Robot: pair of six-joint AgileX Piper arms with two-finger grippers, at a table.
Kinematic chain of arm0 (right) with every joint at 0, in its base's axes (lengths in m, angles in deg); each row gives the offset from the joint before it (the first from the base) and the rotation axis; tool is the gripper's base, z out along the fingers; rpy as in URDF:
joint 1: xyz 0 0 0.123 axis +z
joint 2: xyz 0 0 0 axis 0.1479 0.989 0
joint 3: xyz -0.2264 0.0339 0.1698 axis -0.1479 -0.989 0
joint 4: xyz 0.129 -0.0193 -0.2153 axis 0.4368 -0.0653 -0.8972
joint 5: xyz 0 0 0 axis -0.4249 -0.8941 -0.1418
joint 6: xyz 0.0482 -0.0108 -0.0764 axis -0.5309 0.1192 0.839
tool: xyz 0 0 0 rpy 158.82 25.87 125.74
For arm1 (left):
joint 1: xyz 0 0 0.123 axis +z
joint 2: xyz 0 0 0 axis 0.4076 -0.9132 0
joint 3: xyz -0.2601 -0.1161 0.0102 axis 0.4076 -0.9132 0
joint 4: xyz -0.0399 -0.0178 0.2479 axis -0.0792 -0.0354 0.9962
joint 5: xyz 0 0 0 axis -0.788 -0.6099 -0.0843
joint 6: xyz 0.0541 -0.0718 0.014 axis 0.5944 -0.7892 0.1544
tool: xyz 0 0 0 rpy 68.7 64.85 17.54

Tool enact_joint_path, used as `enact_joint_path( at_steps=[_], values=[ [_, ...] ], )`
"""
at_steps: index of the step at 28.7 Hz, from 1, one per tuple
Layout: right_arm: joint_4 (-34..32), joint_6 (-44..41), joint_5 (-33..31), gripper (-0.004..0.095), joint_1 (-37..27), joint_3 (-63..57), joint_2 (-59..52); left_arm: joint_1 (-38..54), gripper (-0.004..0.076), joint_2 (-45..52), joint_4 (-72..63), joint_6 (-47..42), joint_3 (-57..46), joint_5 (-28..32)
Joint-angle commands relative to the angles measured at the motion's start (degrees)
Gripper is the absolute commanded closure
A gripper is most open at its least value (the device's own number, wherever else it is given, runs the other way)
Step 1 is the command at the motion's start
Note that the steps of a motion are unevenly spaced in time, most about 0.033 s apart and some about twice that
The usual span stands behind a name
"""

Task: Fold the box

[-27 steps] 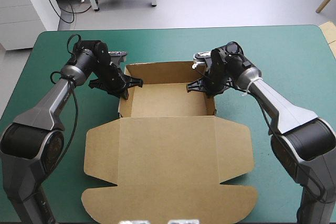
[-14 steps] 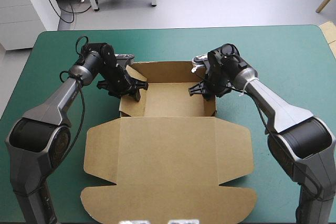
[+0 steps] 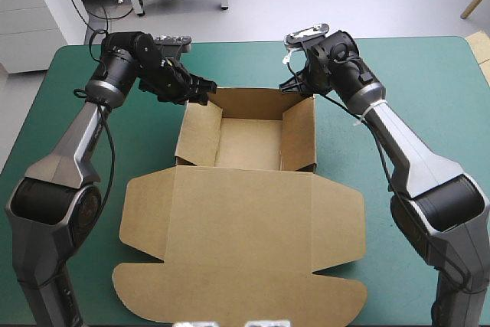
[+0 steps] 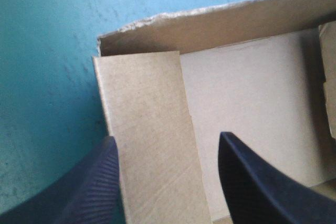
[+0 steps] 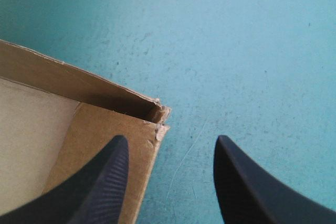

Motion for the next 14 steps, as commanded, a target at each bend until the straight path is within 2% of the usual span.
enact_joint_path(
  at_steps=[1,4,7,10,13,14],
  values=[
    [-1.3,-0.3,-1.5,0.0438,-0.1,2.0,-3.3,-0.3,0.0319,5.0,1.0,0.0,3.2,-2.0],
    [0.4,-0.8,-1.4,0.0438,-0.1,1.8,-3.9,-0.3,0.0337,6.7,4.0,0.7,3.2,-2.0],
    [3.9,-0.7,-1.4,0.0438,-0.1,1.8,-5.0,-0.3,0.0422,9.1,8.7,3.2,3.2,-2.0],
    [5.4,-1.7,-1.4,0.0438,-0.1,1.8,-6.1,-0.3,0.056,11.9,13.2,4.0,3.2,-2.0],
    [6.9,-3.9,-1.4,0.0438,-0.1,1.7,-7.1,-0.3,0.0735,14.8,14.4,4.4,2.4,-2.0],
    [7.0,-3.9,-1.5,0.0438,-0.1,1.7,-7.4,-0.3,0.0729,16.0,14.4,4.4,1.9,-2.0]
  ],
)
